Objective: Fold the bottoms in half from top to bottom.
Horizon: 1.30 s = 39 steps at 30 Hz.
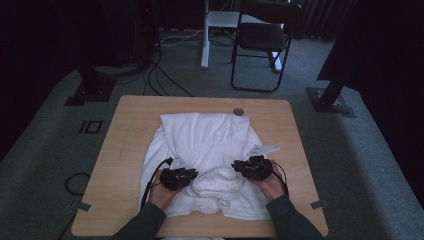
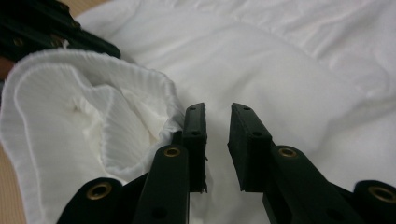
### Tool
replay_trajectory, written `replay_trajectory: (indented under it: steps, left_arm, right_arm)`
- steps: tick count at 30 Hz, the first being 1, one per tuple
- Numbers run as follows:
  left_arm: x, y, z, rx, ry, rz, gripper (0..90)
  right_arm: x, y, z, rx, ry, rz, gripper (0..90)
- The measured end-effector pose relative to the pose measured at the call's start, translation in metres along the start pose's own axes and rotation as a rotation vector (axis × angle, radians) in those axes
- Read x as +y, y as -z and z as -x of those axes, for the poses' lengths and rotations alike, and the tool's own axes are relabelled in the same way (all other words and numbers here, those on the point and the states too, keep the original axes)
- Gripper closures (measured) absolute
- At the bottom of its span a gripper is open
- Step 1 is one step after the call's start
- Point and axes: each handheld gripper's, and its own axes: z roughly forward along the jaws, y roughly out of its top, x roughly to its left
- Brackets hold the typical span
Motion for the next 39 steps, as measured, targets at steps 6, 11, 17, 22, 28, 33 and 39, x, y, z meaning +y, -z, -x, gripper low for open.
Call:
replay_trajectory:
  steps: [6,11,17,22,28,33,39]
  left_arm:
    - [-0.006,-0.008,0.02,-0.081,-0.072,-0.037,79.5]
    - [-0.016,-0.009,0.03,-0.109,-0.101,-0.064,78.8]
    - [-0.023,-0.009,0.03,-0.11,-0.08,-0.081,78.8]
    - [-0.021,-0.004,0.027,-0.088,-0.091,-0.07,70.3]
    - [0.007,0.005,-0.008,0.07,-0.051,0.005,61.4]
    - [0.028,0.0,-0.041,0.152,0.04,0.063,61.1]
    - [0.035,-0.026,-0.072,0.206,0.09,0.008,61.0]
  right_arm:
    - [0.004,-0.007,-0.01,0.026,0.01,0.022,72.9]
    - [0.003,0.0,-0.01,0.015,-0.021,0.062,71.8]
    - [-0.021,-0.011,-0.032,0.076,0.05,-0.046,81.0]
    - [-0.043,-0.023,-0.038,0.101,0.105,-0.199,88.1]
    - [-0.012,-0.015,-0.021,-0.028,0.101,-0.052,62.8]
    - [0.013,-0.026,0.006,-0.094,0.026,0.024,56.3]
    - [0.032,-0.065,0.041,-0.185,-0.042,0.006,52.8]
